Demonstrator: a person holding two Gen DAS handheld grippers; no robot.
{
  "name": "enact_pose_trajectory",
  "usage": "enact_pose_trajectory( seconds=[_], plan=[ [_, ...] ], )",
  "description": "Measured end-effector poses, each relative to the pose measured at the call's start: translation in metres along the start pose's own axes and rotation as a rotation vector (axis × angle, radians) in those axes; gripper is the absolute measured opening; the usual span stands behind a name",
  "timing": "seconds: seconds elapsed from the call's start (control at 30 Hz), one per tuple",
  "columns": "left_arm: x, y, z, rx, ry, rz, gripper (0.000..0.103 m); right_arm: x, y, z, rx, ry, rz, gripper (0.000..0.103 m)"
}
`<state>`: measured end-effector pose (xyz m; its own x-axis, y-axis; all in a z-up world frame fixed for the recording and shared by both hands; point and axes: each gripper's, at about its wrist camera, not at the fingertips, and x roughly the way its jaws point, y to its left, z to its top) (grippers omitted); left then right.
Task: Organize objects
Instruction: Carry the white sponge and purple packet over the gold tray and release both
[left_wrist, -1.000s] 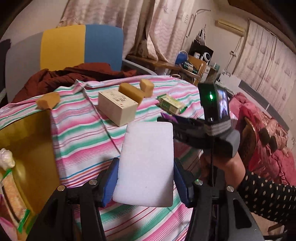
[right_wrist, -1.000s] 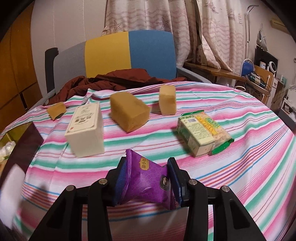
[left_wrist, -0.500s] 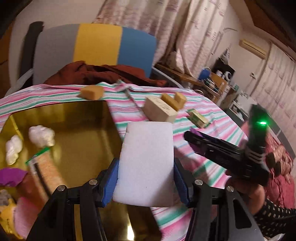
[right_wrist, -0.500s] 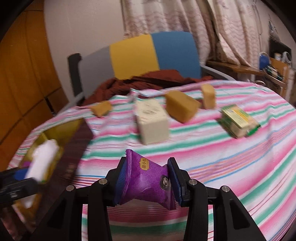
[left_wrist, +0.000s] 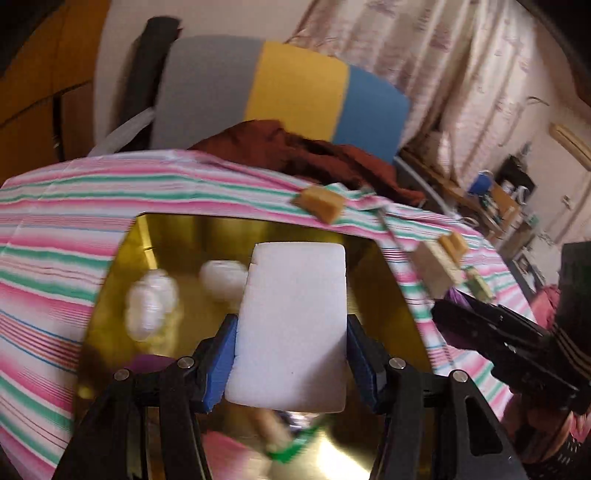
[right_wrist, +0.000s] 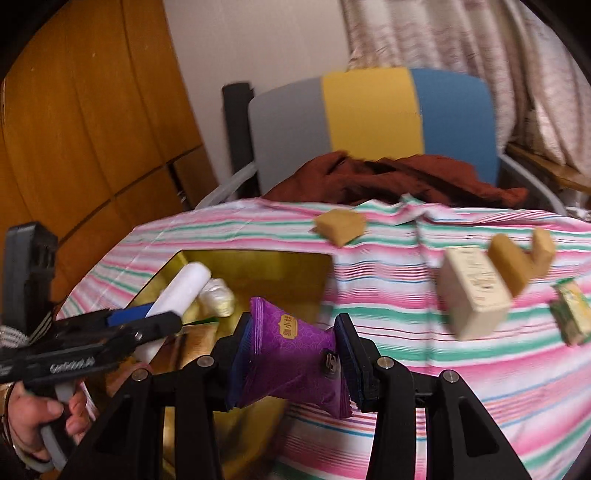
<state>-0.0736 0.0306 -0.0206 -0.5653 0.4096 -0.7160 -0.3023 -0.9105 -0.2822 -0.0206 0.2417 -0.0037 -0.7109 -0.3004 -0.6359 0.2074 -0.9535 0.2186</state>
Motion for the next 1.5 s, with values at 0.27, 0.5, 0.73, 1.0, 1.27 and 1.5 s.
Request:
enact_pose_trajectory(
  seconds=[0.27,0.5,0.73,1.0,1.27,1.5],
  plan=[
    [0.028,0.047,0.012,-0.085,0.108,0.098,0.058,0.046,0.018,0.016,0.054,0.066,0.004,0.053],
    [0.032,0.055,0.02,-0.147,0.127,0.097,0.065,0.022,0.017,0.015,0.096,-0.027,0.018,0.077],
    [0.007,0.056,0.033,-0.197,0.034,0.077,0.079,0.006,0.005,0.002,0.148,-0.035,0.028,0.079],
    [0.007,0.049,0.034,-0.154,0.037,0.061,0.071,-0.001,-0.003,-0.008,0.192,-0.036,0.03,0.079],
    [0.051,0.021,0.023,-0.071,0.173,0.014,0.068,-0.004,-0.002,-0.011,0.194,-0.035,0.04,0.079],
    [0.019,0.05,0.037,-0.215,0.044,0.107,0.069,-0.013,-0.015,-0.014,0.225,-0.057,0.025,0.079]
  ],
)
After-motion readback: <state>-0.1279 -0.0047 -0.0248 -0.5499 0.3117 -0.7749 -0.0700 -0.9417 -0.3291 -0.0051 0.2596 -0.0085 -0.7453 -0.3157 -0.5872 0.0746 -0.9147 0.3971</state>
